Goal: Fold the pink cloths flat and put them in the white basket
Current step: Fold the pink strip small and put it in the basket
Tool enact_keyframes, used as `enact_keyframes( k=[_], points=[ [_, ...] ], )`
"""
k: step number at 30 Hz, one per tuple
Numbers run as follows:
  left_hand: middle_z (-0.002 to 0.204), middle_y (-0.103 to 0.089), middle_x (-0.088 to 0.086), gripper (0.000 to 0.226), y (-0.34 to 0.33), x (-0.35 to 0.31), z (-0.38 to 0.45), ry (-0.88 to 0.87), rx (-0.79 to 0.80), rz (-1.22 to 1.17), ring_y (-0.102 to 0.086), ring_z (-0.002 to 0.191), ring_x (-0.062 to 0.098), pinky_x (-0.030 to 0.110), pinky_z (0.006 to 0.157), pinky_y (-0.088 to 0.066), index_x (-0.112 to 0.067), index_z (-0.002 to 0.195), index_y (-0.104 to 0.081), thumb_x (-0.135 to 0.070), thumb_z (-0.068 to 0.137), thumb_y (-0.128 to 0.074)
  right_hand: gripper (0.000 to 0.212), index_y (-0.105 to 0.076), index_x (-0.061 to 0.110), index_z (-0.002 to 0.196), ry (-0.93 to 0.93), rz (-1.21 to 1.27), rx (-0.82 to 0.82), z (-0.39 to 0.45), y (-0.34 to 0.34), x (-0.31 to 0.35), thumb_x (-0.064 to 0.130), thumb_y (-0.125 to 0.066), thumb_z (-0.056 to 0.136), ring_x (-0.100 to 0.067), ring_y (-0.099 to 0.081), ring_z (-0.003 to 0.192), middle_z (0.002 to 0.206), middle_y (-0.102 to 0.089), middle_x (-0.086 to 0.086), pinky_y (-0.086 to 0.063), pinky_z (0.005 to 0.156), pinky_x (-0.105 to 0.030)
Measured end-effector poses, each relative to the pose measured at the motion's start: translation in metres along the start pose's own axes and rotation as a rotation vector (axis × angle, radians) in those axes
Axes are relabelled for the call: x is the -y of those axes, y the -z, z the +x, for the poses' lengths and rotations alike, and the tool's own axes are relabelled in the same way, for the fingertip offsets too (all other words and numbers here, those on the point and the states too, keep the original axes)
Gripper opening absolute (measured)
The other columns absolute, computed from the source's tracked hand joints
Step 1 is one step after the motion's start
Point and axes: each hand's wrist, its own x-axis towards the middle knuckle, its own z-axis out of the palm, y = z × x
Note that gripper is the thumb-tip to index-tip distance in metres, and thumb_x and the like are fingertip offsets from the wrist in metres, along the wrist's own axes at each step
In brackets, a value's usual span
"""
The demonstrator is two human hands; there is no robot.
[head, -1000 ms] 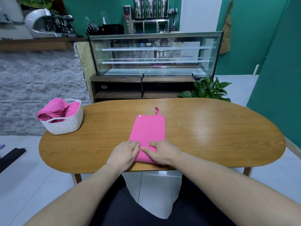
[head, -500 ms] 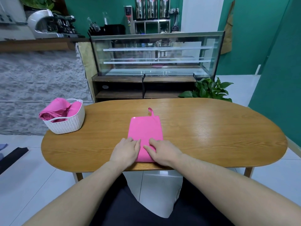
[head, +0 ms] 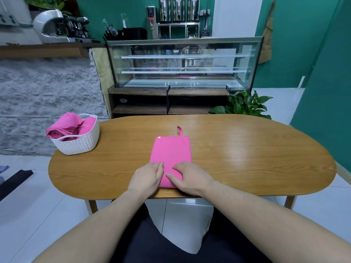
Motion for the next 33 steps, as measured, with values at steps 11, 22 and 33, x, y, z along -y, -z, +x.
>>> enact_keyframes(
  k=[11, 22, 33],
  points=[
    [0.099, -0.058, -0.002, 0.052, -0.004, 0.017, -0.003, -0.210, -0.076, 0.180, -0.055, 0.086, 0.025, 0.041, 0.075, -0.049, -0.023, 0.111, -0.065, -0.047, 0.099, -0.021, 0.045, -0.053, 0.024, 0.093, -0.023, 0.047, -0.037, -0.002, 0.005, 0.004, 0.068, -0.045, 0.091, -0.025, -0.058, 0.081, 0.088, -0.066, -0.004, -0.040, 0.068, -0.032],
    [0.091, -0.067, 0.010, 0.045, 0.006, -0.006, 0.009, 0.005, 0.079, 0.121, -0.062, 0.090, 0.032, 0.039, 0.081, -0.047, -0.019, 0.080, -0.056, -0.040, 0.106, -0.026, 0.067, -0.066, 0.015, 0.114, -0.016, -0.092, -0.046, 0.002, 0.001, 0.001, 0.067, -0.029, 0.092, -0.024, -0.051, 0.107, 0.112, -0.060, -0.005, -0.041, 0.098, -0.039],
    [0.105, -0.065, 0.005, 0.052, 0.009, 0.003, 0.004, -0.092, 0.069, 0.199, -0.058, 0.095, 0.032, 0.043, 0.079, -0.048, -0.016, 0.114, -0.063, -0.034, 0.103, -0.016, 0.059, -0.055, 0.018, 0.102, 0.031, -0.130, -0.034, -0.002, 0.008, 0.005, 0.073, -0.044, 0.087, -0.029, -0.060, 0.088, 0.094, -0.065, -0.008, -0.043, 0.076, -0.036]
  ],
)
